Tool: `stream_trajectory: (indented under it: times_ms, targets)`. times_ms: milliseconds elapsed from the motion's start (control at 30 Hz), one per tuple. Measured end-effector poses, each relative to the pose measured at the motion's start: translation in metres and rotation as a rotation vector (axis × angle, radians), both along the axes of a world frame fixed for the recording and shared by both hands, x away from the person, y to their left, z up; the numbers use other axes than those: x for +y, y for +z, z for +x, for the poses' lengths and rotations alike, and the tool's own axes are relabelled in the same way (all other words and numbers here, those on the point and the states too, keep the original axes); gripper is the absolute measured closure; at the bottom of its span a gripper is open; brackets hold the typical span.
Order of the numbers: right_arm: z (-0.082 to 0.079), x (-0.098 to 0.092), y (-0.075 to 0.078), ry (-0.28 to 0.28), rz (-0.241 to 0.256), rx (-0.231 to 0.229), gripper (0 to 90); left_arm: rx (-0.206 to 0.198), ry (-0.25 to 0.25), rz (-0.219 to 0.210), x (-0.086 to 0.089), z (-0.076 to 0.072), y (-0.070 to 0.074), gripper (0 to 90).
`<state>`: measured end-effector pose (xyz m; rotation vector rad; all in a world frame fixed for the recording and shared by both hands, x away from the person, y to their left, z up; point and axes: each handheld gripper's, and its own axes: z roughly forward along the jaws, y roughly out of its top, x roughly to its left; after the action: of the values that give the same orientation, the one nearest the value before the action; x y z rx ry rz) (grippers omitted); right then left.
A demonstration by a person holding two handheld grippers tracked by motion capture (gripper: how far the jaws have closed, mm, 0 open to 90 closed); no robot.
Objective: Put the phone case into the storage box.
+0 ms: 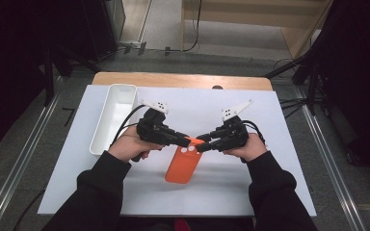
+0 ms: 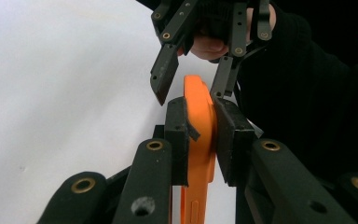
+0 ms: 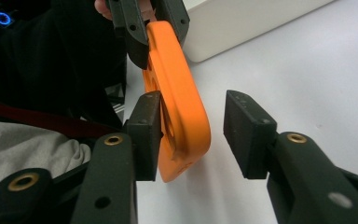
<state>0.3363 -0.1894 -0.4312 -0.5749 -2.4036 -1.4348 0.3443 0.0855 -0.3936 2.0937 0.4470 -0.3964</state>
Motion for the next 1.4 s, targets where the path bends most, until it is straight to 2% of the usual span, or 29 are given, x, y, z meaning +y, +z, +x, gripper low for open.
stream_trajectory:
  times_ms: [100,233,367,500,767,833,900,933,1033,1133,1400]
  targets:
    - [0.0,0.0,-0.001,0.021,0.017,-0.004,66.1,-0.009,-0.003,0.001,0.0,0.0,-0.001,76.4]
    - [-0.001,0.0,-0.001,0.047,0.021,-0.01,70.5,-0.012,-0.018,-0.002,-0.001,-0.001,-0.001,76.4]
    - [-0.001,-0.001,-0.001,0.074,0.026,0.01,72.6,-0.007,-0.027,-0.008,0.0,-0.001,-0.001,75.9]
    - [-0.001,-0.001,0.002,0.099,0.022,0.01,74.1,-0.014,-0.025,-0.012,-0.001,-0.002,0.0,74.7]
    - [-0.001,0.0,0.005,0.098,-0.002,0.026,74.5,-0.026,-0.02,-0.007,-0.001,-0.002,-0.001,72.7]
    - [-0.001,0.0,0.006,0.094,-0.005,0.028,74.6,-0.032,-0.015,-0.017,-0.001,-0.002,-0.001,67.9]
    - [-0.002,0.0,0.007,0.086,-0.013,0.019,74.7,-0.024,-0.012,-0.033,0.0,-0.001,0.0,51.7]
    - [-0.002,0.0,0.007,0.088,-0.011,0.021,74.6,-0.025,-0.003,-0.038,0.001,0.0,0.001,46.7]
    - [-0.002,-0.001,0.008,0.078,-0.019,0.027,74.6,-0.04,0.011,-0.047,0.003,0.0,0.003,38.3]
    - [-0.002,-0.001,0.01,0.062,-0.029,0.042,74.6,-0.074,0.036,-0.038,0.003,0.0,0.004,34.6]
    - [-0.002,-0.003,0.012,0.004,-0.052,0.07,74.6,-0.106,0.084,-0.01,0.005,0.0,0.005,31.9]
